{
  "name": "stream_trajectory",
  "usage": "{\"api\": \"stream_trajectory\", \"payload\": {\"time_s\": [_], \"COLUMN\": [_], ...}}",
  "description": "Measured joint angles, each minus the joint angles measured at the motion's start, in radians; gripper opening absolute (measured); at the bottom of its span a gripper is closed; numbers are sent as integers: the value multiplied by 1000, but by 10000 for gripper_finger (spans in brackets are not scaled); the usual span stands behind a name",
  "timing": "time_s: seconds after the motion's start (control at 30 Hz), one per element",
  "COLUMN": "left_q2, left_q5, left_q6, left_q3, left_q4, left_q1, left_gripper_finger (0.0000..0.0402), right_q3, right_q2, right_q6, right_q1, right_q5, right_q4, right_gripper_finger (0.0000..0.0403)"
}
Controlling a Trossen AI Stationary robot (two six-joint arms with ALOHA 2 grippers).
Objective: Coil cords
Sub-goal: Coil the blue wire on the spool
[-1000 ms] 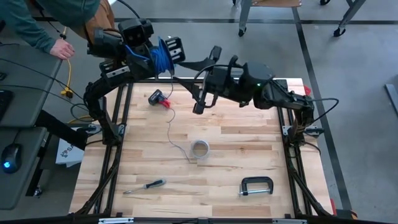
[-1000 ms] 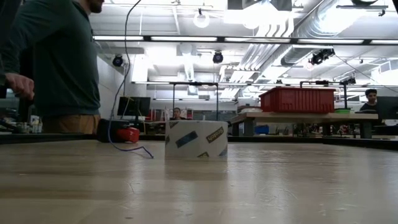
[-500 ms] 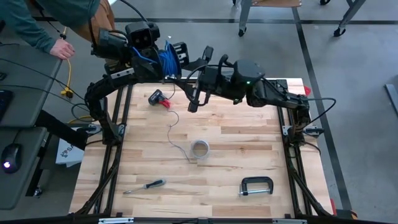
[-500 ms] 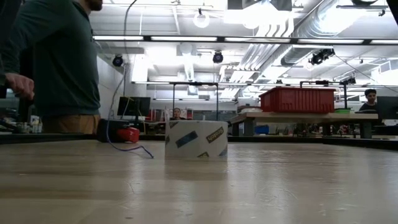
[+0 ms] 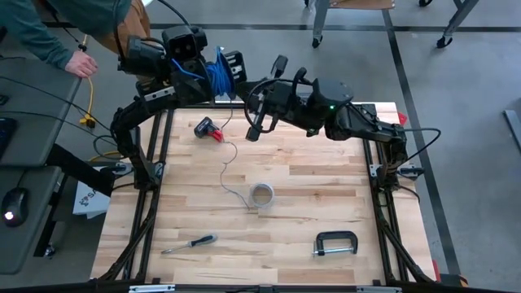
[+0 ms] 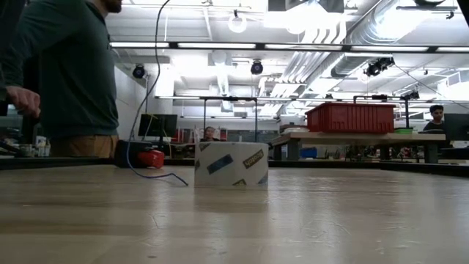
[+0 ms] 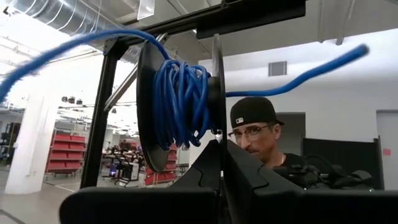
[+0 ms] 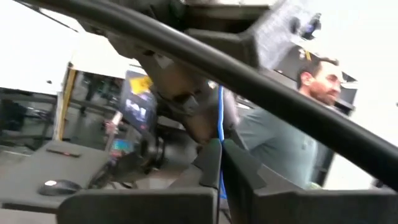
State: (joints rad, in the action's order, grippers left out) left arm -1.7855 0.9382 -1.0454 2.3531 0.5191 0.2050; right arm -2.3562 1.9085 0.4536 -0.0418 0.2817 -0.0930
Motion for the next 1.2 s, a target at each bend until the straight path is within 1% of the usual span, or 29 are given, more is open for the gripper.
{"api": "stream_trajectory", "payload": {"time_s": [0.07, 0.17, 0.27, 0.47, 0.7, 0.97, 1.2], "left_q2": [1, 1, 1, 1, 1, 1, 3], "left_q5": [1, 3, 20, 46, 47, 54, 55], "left_q6": [-4, -16, -20, -40, -72, -104, -89], "left_q3": [2, 2, 2, 2, 2, 2, 3], "left_q4": [1, 2, 2, 0, -1, -4, -58], "left_q1": [0, -1, -1, 0, 0, -1, -4], "left_gripper_finger": [0, 0, 0, 0, 0, 0, 0], "right_q3": [0, 0, 0, 0, 0, 0, 0], "right_q2": [-3, -4, -8, -27, -44, -57, -59], "right_q6": [16, 55, 71, 149, 184, 246, 249], "right_q1": [0, 0, 0, 0, 2, 17, 31], "right_q5": [28, 98, 119, 218, 260, 294, 291], "right_q4": [-12, -12, -14, -6, -3, 65, 111], "right_gripper_finger": [1, 1, 0, 0, 0, 0, 0]}}
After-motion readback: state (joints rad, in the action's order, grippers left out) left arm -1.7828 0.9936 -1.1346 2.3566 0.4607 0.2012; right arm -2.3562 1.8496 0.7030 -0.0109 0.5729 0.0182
